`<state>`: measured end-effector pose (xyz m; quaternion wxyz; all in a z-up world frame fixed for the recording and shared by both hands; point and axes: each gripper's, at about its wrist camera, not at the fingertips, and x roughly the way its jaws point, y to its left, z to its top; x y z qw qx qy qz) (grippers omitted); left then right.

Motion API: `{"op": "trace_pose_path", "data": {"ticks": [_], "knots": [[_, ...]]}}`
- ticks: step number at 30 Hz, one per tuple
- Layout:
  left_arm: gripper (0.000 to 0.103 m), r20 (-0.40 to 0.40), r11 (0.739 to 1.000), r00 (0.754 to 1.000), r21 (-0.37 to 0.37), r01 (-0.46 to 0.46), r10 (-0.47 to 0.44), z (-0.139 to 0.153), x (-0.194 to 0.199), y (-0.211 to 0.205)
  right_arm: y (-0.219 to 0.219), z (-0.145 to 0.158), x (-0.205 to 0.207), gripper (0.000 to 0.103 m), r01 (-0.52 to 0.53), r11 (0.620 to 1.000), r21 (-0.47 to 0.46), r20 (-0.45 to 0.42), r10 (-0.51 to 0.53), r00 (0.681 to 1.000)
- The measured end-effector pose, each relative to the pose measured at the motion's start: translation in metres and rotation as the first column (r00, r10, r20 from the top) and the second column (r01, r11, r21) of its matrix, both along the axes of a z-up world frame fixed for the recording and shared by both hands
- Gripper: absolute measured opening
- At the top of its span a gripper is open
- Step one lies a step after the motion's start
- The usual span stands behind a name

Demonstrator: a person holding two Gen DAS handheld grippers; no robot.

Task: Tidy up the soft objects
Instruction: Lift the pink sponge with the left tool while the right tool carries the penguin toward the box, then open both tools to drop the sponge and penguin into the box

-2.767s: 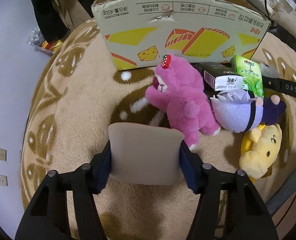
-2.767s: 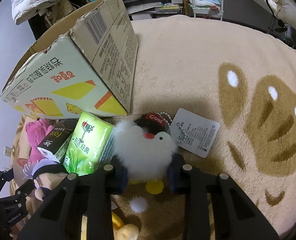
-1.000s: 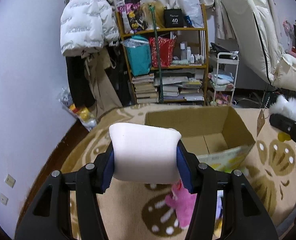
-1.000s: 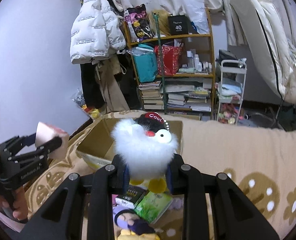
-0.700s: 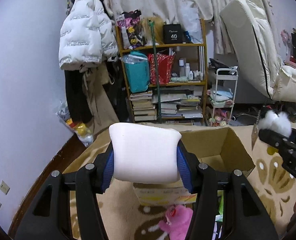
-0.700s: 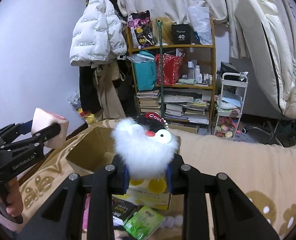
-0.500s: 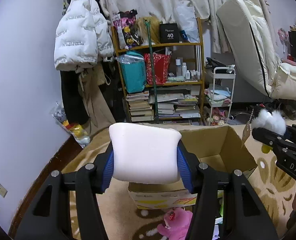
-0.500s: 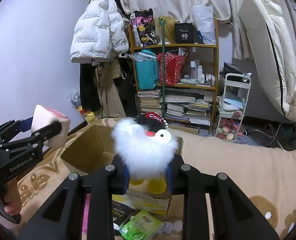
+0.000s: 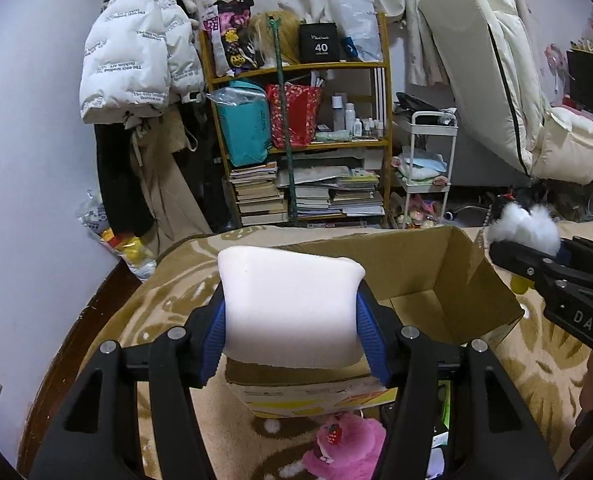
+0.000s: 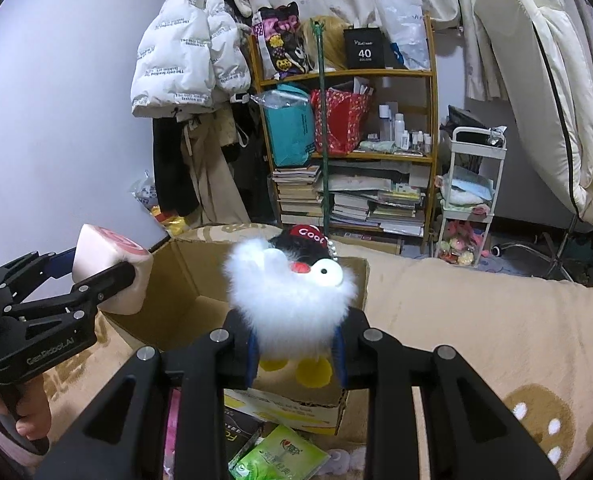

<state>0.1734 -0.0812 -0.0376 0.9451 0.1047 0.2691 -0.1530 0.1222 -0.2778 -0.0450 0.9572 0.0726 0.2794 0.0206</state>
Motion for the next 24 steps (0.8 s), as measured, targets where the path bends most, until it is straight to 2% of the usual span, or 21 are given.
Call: {"op": "trace_pose_path", "data": {"ticks": [14, 24], "knots": [[0.057, -0.051, 0.997, 0.999, 0.075, 0.009, -0.006, -0.026, 0.004, -0.018, -0.003, -0.017, 0.011, 0.032, -0.019, 0.999, 0.028, -0.044, 0.020, 0.999], [0.058, -0.106, 0.998, 0.994, 0.067, 0.001, 0.006, -0.036, 0.012, -0.019, -0.004, -0.025, 0.012, 0.034, -0.024, 0.998, 0.055, -0.054, 0.027, 0.998]]}}
